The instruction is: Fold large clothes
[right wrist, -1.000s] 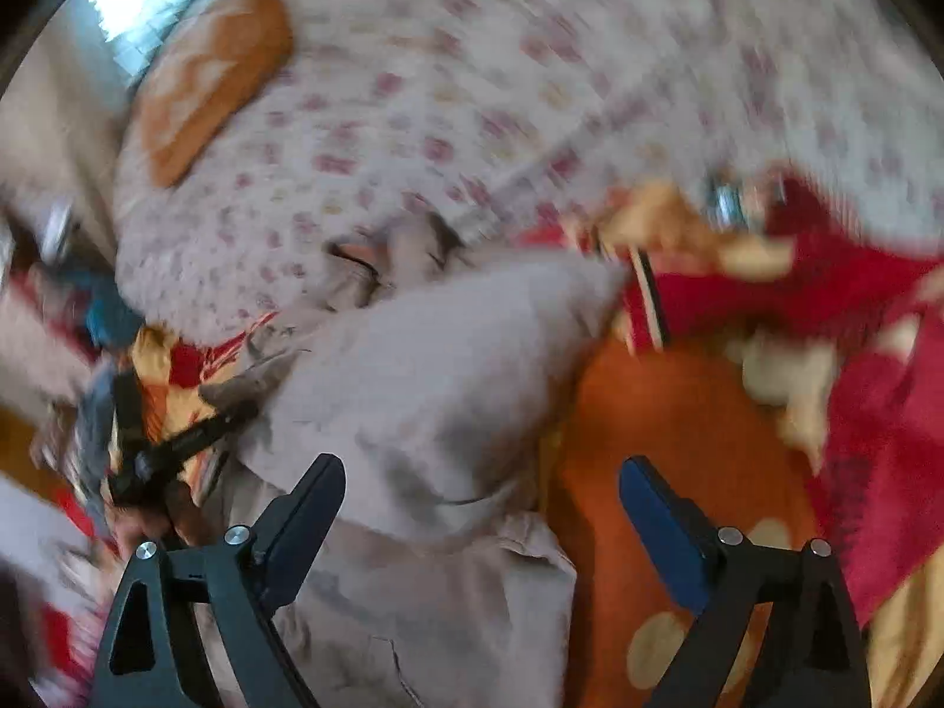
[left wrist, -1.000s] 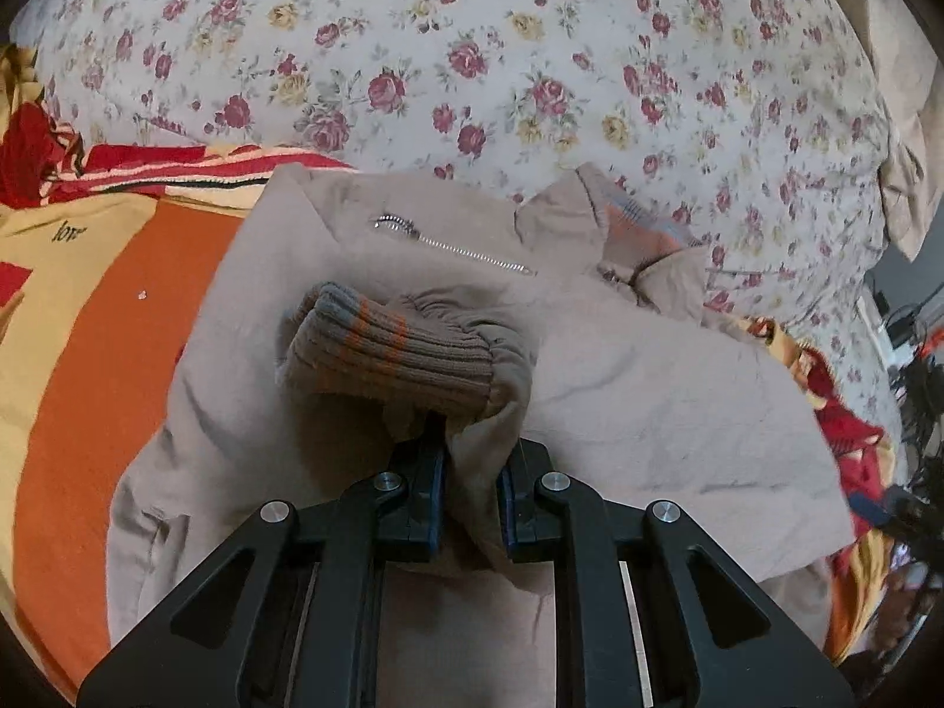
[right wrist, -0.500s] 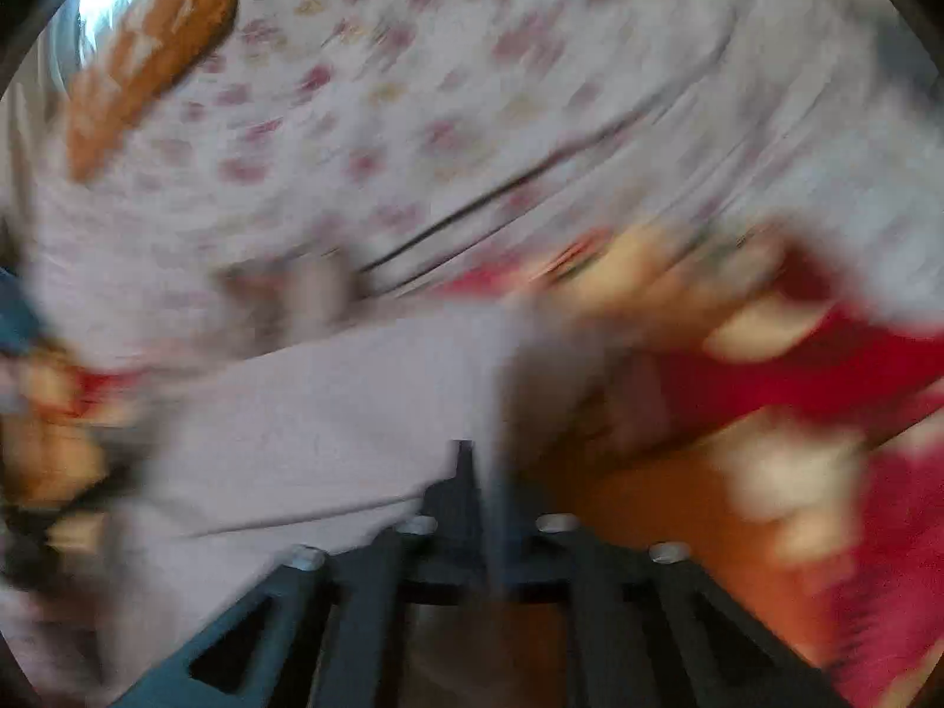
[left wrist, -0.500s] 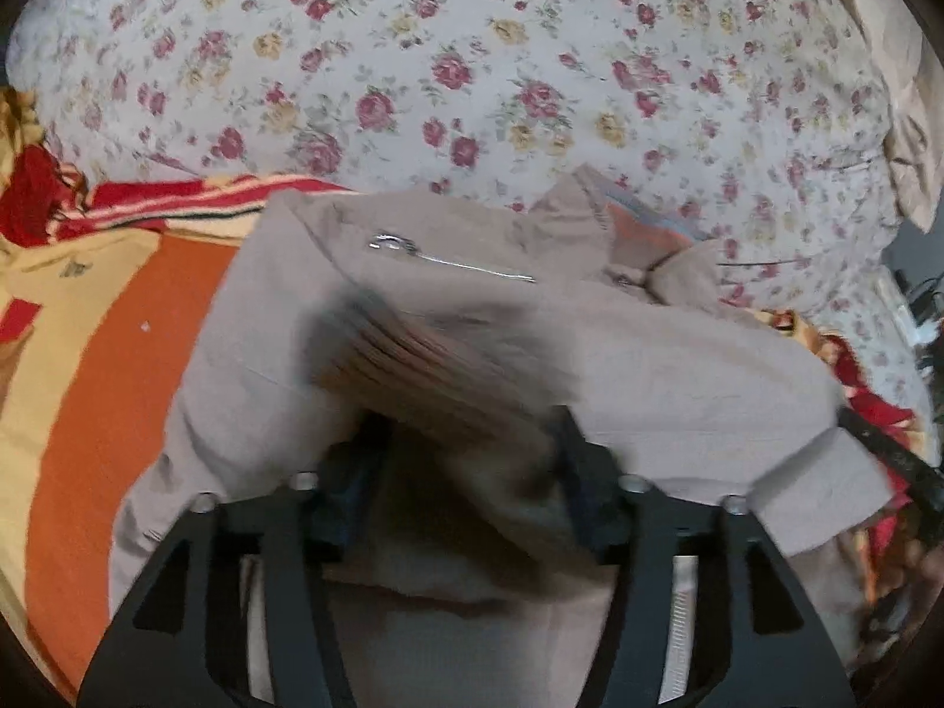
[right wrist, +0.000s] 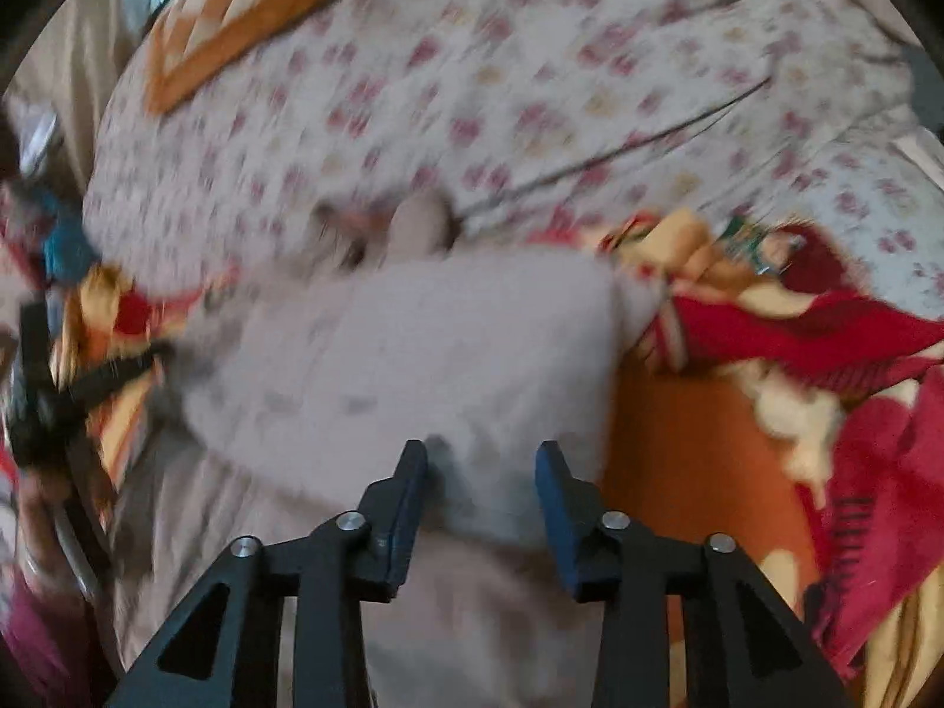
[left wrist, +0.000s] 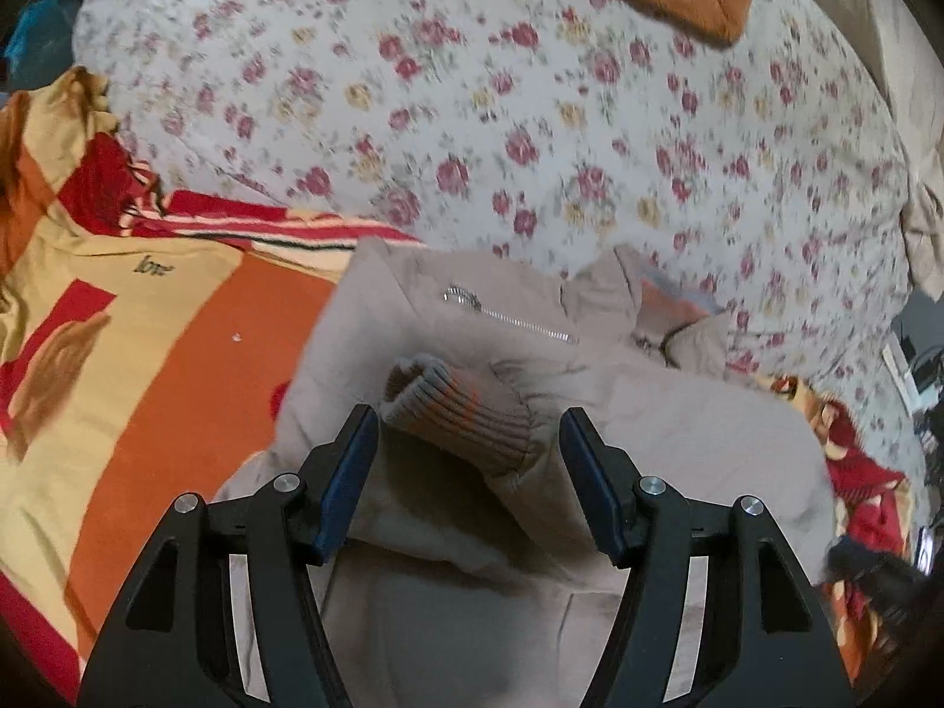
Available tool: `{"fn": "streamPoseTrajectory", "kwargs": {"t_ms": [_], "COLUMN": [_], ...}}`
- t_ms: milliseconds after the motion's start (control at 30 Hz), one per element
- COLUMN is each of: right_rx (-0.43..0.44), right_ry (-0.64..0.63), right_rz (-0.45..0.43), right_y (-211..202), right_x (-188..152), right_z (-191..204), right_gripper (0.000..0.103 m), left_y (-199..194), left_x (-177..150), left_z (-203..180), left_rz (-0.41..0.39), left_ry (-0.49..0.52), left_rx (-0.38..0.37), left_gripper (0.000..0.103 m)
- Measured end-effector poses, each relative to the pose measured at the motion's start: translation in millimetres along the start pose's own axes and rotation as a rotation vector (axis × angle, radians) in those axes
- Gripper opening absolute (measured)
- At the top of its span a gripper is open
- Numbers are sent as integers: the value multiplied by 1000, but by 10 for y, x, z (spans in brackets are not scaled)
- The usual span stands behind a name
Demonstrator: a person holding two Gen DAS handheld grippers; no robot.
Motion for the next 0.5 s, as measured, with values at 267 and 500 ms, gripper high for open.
{"fn": "streamPoseTrajectory", "kwargs": {"t_ms": [267,500], "right_rx": [-123,-7], "right_ry": [-106,6], "right_rz": [179,29], "right_y": [228,-102], "right_x": [-188,-46], "right_z": [-13,-60], "right_gripper": [39,47], "left_y": [27,500], "left_x": [-81,-293], "left_z": [-127,-96], "left_rz": [-12,115], "left_ry": [66,128], "left_rx": [1,150], "left_gripper": [64,64]}}
Point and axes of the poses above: each gripper's, at about its wrist camera, not at the fingertips, and y roughly the way its jaws point, z to its left, x to its top, the point moved 2 cm from there along y, roughly the way its jaws point, and after that the axes turned 10 degrees about -y, right-handed, at the moved point
